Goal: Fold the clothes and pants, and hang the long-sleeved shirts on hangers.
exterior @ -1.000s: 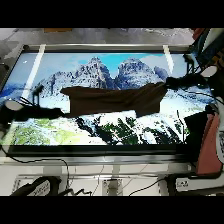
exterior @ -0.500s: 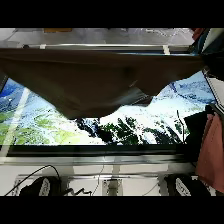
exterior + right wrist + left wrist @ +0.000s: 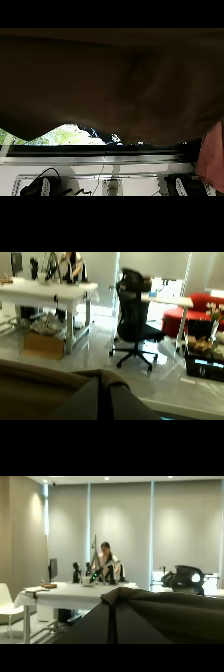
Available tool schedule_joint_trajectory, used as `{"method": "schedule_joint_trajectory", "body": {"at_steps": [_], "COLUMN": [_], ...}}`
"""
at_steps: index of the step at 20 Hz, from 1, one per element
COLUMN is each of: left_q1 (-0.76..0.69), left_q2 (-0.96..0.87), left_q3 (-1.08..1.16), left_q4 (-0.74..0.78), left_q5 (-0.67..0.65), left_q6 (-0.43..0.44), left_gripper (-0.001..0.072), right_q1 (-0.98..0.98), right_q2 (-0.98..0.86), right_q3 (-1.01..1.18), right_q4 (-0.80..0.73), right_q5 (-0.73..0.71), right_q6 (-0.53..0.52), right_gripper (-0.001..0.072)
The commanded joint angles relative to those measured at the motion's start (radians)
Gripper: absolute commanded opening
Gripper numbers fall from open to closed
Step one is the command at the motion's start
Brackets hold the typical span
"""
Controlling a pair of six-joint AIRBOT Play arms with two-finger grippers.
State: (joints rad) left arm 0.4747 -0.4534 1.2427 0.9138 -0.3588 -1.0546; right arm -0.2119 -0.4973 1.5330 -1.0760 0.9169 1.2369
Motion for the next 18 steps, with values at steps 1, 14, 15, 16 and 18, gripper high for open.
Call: {"method": "schedule_joint_trajectory", "body": {"at_steps": [1, 14, 15, 16, 18], "left_q1": [0.000, -0.254, -0.266, -0.278, -0.294], "left_q2": [-0.082, -1.037, -1.060, -1.072, -1.081], "left_q3": [-0.001, 0.000, 0.000, 0.000, 0.000], "left_q4": [-0.005, -0.037, -0.041, -0.048, -0.052], "left_q5": [-0.059, -0.318, -0.254, -0.193, -0.117], "left_q6": [-0.001, 0.091, 0.091, 0.091, 0.092], "left_gripper": [0.0014, 0.0014, 0.0014, 0.0014, 0.0014], "right_q1": [0.000, 0.001, 0.001, 0.001, 0.001], "right_q2": [-0.080, -1.115, -1.151, -1.182, -1.225], "right_q3": [-0.001, -0.001, -0.001, -0.001, -0.001], "right_q4": [-0.002, 0.186, 0.187, 0.186, 0.178], "right_q5": [-0.029, 0.107, 0.071, 0.031, -0.014], "right_q6": [0.025, 0.079, 0.079, 0.079, 0.078], "right_gripper": [0.0014, 0.0017, 0.0016, 0.0017, 0.0017]}}
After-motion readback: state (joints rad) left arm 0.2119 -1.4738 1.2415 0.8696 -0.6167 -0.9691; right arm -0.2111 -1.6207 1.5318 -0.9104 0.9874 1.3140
